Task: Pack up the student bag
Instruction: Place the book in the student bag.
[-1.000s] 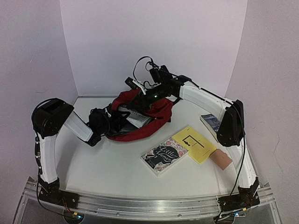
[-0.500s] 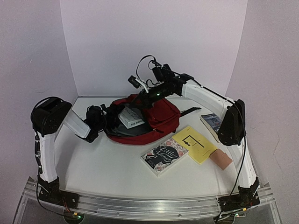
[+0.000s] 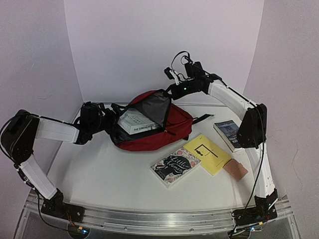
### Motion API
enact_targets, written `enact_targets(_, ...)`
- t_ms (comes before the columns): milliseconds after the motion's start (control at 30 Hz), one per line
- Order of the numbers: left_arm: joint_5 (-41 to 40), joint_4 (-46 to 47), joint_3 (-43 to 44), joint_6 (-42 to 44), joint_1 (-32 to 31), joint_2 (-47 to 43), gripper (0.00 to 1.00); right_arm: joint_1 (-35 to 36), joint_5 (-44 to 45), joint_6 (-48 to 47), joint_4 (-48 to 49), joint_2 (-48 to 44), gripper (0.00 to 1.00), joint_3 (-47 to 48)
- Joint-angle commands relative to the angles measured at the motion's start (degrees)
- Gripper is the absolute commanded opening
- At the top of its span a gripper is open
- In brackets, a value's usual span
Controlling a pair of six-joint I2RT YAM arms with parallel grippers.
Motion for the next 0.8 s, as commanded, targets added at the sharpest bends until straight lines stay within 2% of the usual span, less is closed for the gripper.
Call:
enact_targets(0, -0.1, -10.4, 3.2, 5.8, 0.1, -2.4, 0.98, -2.5, 10.0, 1.0, 1.6, 3.5, 0.0, -2.9)
enact_targets(67, 1.2, -9.9, 3.0, 4.9, 0.0, -1.4, 0.93, -2.6, 9.4, 0.8, 1.6, 3.6, 0.01, -6.0)
enact_targets(233, 6.0, -1.2, 0.9, 1.2, 0.1, 3.4, 0.56, -2.6, 4.7, 3.3, 1.6, 3.7, 0.17, -9.6)
enact_targets(300, 6.7, 1.8, 0.2, -0.3, 0.1, 5.0, 0.51, -2.6, 3.9, 4.2, 1.5, 3.5, 0.31, -9.3)
enact_targets(400, 7.2, 4.5, 0.4, -0.8, 0.0, 6.8, 0.46, -2.6, 5.9, 3.7, 1.5, 3.3, 0.57, -8.7)
enact_targets(500, 7.8, 5.0, 1.2, -1.0, 0.1, 7.4, 0.36, -3.3, 9.4, 3.7, 1.4, 4.4, 0.85, -6.8)
enact_targets(567, 7.9, 5.0, 1.2, -0.9, 0.0, 7.3, 0.27, -4.3, 10.7, 5.0, 1.4, 5.7, 0.98, -5.0)
enact_targets(767, 9.9, 5.2, 1.6, 0.1, 0.1, 8.4, 0.07, -7.1, 6.9, 7.4, 1.8, 9.8, 0.98, -0.3)
